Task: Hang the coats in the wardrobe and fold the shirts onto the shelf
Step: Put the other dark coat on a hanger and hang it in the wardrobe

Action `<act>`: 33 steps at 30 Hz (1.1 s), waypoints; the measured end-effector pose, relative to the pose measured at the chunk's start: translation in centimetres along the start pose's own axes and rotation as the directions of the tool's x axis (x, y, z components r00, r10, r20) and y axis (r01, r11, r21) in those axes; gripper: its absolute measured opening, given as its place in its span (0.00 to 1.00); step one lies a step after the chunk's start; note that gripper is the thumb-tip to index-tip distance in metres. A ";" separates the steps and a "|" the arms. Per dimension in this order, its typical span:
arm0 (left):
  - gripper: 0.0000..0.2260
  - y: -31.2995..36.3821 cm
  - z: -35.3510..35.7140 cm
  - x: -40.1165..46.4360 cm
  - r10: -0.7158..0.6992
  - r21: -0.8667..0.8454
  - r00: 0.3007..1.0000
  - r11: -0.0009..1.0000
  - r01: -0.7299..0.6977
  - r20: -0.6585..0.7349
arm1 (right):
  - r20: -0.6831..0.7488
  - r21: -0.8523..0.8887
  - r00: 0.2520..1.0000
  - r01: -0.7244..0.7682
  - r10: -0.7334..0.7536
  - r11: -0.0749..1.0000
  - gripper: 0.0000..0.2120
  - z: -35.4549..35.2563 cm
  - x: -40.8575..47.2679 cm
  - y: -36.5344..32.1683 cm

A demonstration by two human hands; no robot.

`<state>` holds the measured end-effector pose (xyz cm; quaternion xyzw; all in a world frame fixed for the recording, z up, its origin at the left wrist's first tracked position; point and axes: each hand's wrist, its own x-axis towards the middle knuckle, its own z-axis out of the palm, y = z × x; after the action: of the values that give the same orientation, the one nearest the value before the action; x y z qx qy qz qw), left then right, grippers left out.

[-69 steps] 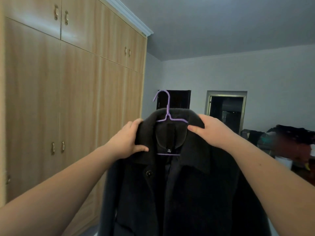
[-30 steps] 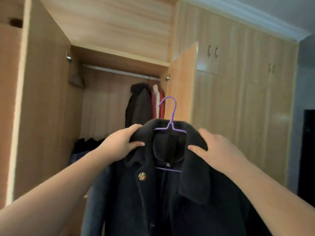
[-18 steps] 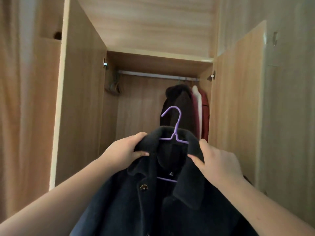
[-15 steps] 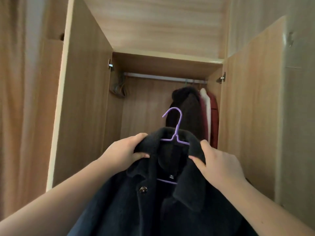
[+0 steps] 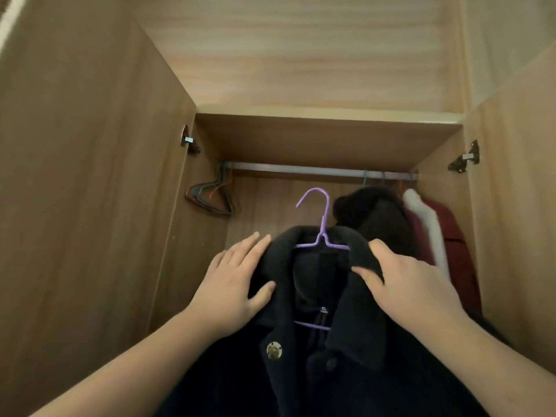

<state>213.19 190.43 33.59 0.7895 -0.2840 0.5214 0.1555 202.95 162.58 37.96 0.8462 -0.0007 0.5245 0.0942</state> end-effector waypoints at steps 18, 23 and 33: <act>0.29 -10.9 22.2 24.5 -0.013 0.090 0.997 0.996 0.021 -0.082 | -0.036 -0.260 0.982 -0.190 0.187 0.947 0.17 15.9 24.2 6.5; 0.30 -12.0 26.5 29.7 0.033 0.021 0.994 0.999 -0.030 -0.108 | -0.097 -0.345 0.956 -0.293 0.277 0.892 0.16 16.0 29.4 8.6; 0.33 -11.6 32.0 36.4 0.087 -0.008 0.985 0.996 -0.089 -0.147 | -0.117 -0.420 0.954 -0.300 0.277 0.856 0.16 20.2 35.9 10.7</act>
<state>254.53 171.89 54.29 0.7346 -0.3100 0.5822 0.1586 235.96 152.35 62.77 0.7803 -0.2416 0.5410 0.2003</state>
